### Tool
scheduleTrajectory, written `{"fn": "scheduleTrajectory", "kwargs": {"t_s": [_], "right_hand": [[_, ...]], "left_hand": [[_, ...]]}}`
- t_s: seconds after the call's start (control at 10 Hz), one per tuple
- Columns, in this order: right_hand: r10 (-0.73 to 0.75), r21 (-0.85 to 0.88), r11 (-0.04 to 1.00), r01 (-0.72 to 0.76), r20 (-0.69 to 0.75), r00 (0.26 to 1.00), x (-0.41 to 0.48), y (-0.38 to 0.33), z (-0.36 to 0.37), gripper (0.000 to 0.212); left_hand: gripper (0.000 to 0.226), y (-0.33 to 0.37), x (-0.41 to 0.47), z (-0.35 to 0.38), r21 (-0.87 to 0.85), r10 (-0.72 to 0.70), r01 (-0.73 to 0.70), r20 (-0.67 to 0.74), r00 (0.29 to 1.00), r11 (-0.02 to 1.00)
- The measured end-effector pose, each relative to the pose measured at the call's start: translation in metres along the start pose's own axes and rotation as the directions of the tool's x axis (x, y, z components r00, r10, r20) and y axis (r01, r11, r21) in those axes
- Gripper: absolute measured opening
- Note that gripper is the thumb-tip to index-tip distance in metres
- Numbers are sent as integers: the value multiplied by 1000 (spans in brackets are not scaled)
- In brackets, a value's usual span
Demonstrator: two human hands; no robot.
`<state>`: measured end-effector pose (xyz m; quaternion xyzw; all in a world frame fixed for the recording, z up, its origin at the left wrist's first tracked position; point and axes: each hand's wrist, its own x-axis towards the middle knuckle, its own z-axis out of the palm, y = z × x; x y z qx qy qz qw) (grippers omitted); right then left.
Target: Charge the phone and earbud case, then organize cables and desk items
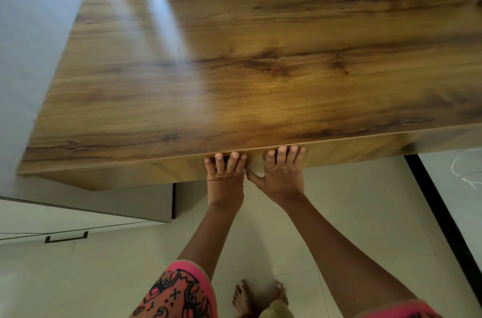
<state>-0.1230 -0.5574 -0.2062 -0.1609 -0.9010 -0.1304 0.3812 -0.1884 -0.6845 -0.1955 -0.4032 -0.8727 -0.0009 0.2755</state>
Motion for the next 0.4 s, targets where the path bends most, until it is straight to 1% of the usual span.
{"fn": "scheduleTrajectory", "kwargs": {"t_s": [0.1,0.2,0.3,0.4], "right_hand": [[8,24,1000,-10,51,999,-1,1,-7,113],[-2,67,998,-6,121,993,-6,-1,-25,105],[0,111,993,-31,272,962,-10,3,-53,93],[28,143,987,-73,296,955,-3,5,-74,88]], "left_hand": [[157,5,0,-14,-17,-81,86,192,978,996],[150,11,-6,-34,71,-122,106,291,949,992],[102,24,-20,-60,115,-170,147,229,959,982],[78,33,-20,-77,-3,-232,234,125,965,972]]}}
